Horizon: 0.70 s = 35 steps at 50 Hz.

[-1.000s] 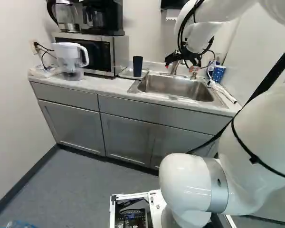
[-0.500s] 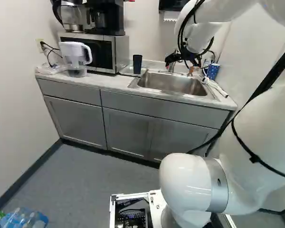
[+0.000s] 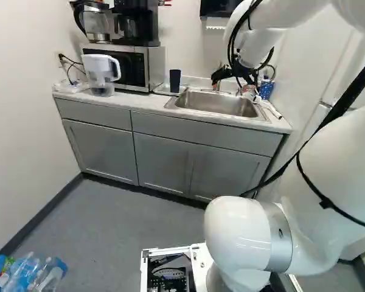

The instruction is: Rinse the cup and place it in the tray

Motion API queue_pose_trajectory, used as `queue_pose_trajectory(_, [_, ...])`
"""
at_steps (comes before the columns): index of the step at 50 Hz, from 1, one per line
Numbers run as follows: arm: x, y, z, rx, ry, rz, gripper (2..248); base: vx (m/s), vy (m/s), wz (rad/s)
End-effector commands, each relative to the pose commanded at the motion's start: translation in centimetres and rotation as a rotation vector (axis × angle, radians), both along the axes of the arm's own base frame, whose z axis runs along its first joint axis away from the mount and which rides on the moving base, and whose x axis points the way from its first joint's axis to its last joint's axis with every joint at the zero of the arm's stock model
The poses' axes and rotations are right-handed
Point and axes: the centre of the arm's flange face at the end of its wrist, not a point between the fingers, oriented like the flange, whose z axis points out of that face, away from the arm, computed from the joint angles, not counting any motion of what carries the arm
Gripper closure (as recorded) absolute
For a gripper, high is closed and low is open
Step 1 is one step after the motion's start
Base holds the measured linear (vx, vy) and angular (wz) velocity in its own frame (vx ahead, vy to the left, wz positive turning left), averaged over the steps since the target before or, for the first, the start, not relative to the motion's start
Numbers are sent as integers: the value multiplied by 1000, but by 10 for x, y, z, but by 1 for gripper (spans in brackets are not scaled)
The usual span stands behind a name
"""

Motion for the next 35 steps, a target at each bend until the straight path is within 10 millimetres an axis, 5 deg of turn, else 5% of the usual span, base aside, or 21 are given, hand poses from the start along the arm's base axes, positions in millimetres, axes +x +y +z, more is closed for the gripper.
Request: queue_pose_trajectory(35, [0, 0, 0, 0, 0, 0, 3, -124, 0, 12])
